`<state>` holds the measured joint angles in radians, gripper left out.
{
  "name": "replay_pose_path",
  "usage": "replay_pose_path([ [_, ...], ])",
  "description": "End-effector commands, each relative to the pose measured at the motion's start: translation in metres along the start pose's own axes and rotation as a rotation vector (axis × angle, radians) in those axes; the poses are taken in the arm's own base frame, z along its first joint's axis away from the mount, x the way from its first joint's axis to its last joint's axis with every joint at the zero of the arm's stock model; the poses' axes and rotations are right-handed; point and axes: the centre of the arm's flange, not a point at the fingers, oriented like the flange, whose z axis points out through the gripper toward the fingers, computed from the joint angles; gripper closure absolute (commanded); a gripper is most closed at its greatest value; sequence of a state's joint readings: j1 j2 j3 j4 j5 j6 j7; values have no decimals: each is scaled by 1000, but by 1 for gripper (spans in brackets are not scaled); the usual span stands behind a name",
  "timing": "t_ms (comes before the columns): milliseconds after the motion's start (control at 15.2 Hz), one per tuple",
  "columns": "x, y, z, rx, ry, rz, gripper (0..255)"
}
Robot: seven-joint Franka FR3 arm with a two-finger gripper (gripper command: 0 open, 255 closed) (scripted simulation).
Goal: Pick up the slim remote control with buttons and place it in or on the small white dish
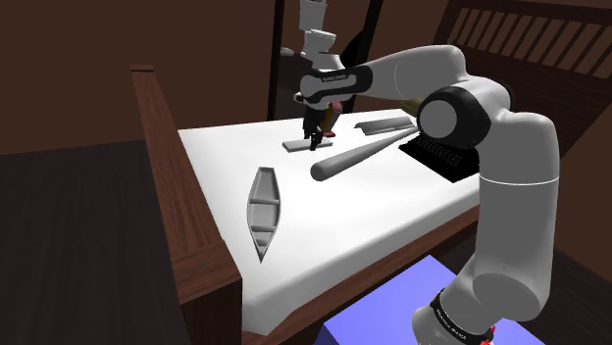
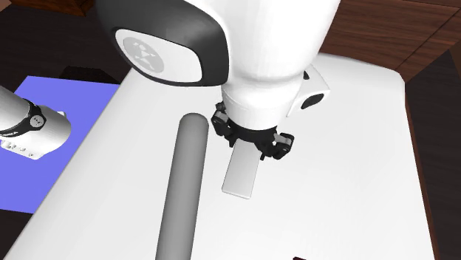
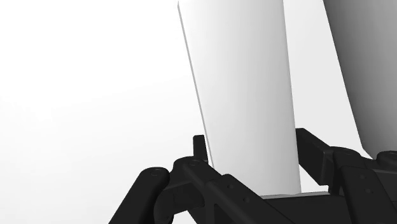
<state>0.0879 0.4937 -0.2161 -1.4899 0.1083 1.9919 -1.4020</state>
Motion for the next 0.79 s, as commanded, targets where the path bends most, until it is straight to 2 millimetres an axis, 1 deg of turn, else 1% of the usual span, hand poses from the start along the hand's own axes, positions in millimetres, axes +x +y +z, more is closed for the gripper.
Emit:
replay_pose_path([
  [0, 0, 0, -12, 0, 0, 0, 255],
  [528, 0, 0, -54, 0, 0, 0, 255],
  [594, 0, 0, -54, 0, 0, 0, 255],
  [726, 18, -19, -55, 0, 0, 0, 255],
])
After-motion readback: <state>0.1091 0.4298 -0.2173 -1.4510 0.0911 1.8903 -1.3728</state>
